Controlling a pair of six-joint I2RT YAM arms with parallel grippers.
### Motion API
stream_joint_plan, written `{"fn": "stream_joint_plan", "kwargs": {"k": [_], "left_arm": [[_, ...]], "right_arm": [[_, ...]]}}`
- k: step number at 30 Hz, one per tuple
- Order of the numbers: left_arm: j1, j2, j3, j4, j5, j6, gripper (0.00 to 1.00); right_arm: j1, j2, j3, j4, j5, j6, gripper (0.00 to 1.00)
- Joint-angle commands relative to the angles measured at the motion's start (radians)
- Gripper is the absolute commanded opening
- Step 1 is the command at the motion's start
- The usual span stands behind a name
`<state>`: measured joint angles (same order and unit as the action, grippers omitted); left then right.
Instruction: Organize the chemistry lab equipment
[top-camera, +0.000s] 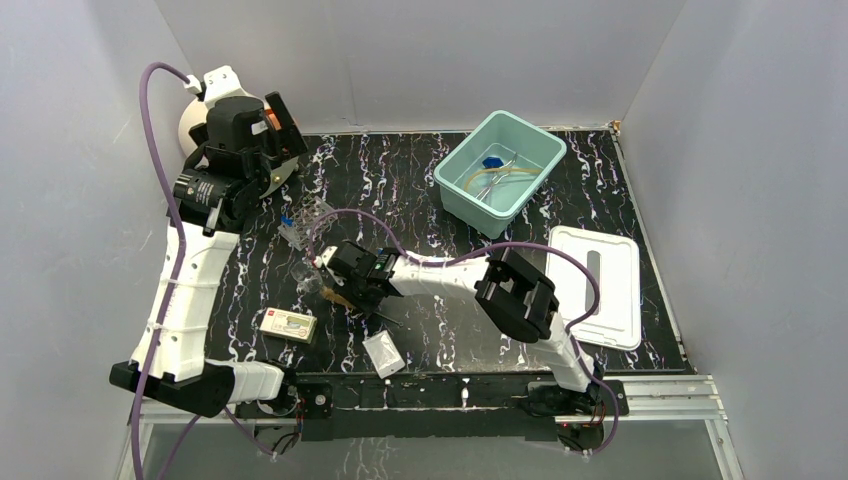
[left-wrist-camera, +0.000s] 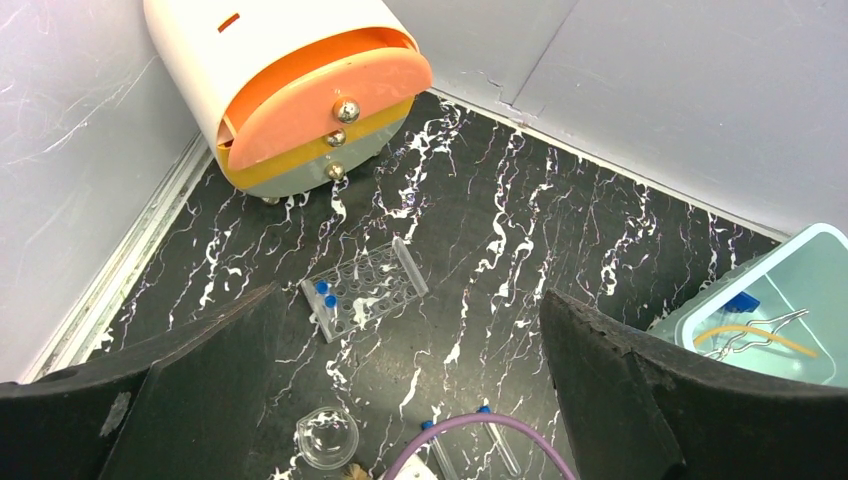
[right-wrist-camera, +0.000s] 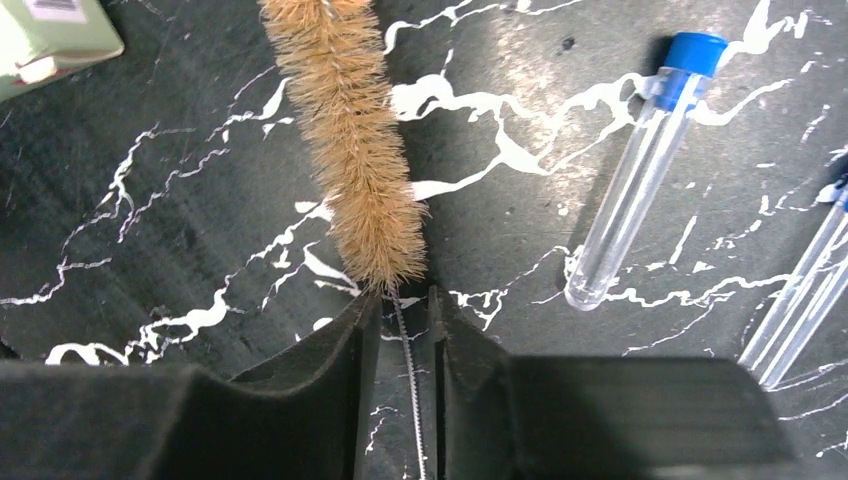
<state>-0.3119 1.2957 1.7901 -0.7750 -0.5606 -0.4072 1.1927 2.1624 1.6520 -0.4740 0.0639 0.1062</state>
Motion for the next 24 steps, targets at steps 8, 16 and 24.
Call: {"fn": "stream_joint_plan", "kwargs": {"k": [8,16,24], "left_arm": [[-0.004,-0.032,-0.032,0.0,0.027,-0.012,0.98],[-0.003,-0.033,-0.029,0.002,0.091,-0.041,0.98],[-0.004,-0.041,-0.027,-0.003,0.124,-0.065,0.98]], "right_arm": [[0.005,-0.032,-0.007,0.003,0.102,-0.022,0.0],[-0.009,-0.223,-0.09,0.083,0.16,-0.042,0.0],[-0.112,-0.454,-0.184,0.202,0.255,0.046,0.0]]}}
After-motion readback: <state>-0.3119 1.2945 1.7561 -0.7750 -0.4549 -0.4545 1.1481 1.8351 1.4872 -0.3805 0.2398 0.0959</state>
